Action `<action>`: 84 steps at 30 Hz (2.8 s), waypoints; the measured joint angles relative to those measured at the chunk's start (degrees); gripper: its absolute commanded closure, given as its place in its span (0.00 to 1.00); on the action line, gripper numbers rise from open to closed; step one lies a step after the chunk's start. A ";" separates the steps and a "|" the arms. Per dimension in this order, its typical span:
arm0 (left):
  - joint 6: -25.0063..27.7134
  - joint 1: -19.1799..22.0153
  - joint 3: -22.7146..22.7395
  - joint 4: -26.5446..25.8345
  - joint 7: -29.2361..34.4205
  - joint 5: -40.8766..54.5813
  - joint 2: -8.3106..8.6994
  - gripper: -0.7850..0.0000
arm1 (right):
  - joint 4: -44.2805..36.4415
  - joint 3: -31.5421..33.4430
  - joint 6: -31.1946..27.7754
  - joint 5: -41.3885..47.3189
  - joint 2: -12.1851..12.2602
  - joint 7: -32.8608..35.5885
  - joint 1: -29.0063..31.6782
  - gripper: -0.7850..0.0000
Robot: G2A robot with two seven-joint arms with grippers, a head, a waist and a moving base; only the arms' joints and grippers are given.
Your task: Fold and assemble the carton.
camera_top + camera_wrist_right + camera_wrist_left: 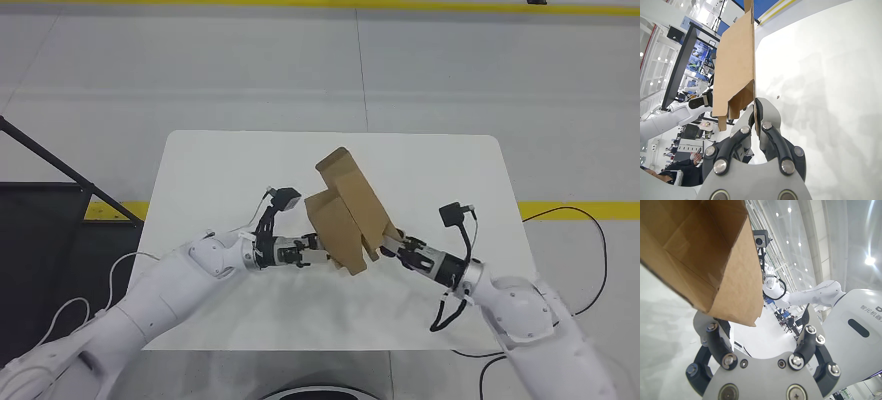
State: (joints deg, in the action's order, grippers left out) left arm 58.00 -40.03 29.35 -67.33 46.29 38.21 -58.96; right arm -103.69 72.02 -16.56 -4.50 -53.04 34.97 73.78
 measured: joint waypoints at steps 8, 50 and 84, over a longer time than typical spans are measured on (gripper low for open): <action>0.00 0.23 0.26 1.72 0.00 0.13 -1.19 0.00 | -1.32 -0.36 -0.19 -3.54 -0.29 -1.95 0.91 1.00; 0.00 -0.71 1.71 4.50 0.00 0.46 -3.48 0.00 | -4.01 6.63 -0.79 -4.91 -1.46 -13.07 8.10 1.00; -0.77 -0.15 3.86 9.86 0.77 3.93 -7.42 0.00 | -6.86 4.25 4.97 -19.28 -3.39 -19.46 9.93 1.00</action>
State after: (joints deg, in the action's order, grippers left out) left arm 57.23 -40.18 33.21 -57.46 47.06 42.14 -66.37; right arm -110.54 76.27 -11.59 -23.78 -56.43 15.51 83.70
